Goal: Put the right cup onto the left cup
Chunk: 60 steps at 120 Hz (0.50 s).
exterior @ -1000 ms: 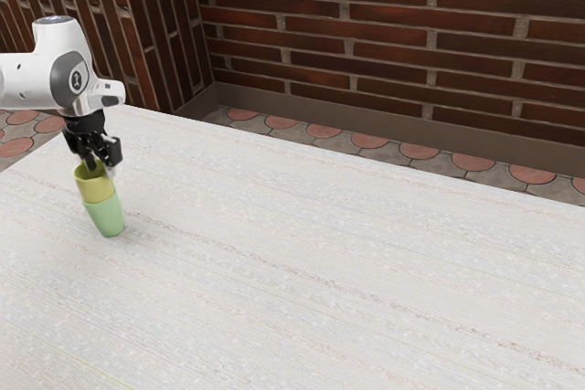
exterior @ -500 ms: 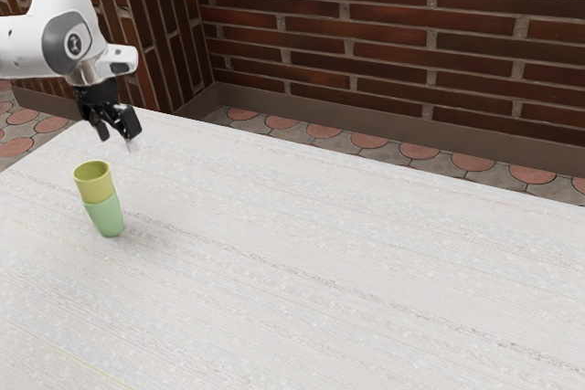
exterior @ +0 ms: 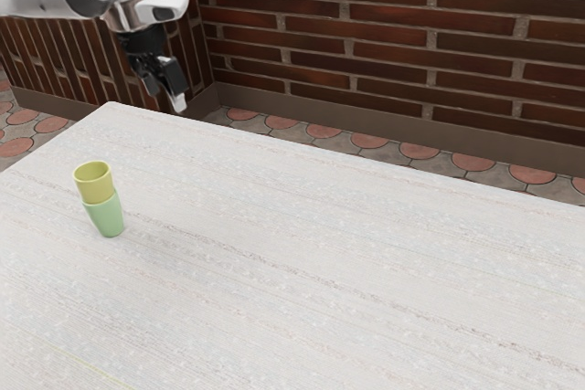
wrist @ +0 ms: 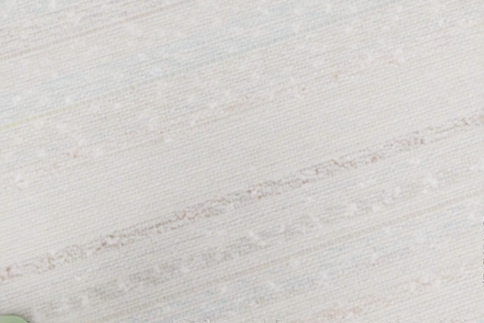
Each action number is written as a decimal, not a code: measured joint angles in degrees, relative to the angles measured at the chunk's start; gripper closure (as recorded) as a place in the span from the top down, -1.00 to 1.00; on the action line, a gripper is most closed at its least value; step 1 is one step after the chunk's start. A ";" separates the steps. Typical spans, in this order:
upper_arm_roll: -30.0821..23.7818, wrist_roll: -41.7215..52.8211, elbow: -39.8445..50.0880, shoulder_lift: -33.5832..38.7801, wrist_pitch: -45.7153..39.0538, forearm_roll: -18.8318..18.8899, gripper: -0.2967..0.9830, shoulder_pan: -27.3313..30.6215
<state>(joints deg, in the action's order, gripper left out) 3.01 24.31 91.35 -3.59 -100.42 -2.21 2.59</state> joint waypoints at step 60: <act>-0.02 -1.58 -0.18 -0.38 1.96 -0.11 0.54 0.56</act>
<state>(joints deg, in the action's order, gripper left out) 2.99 22.73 91.17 -3.96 -98.45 -2.32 3.15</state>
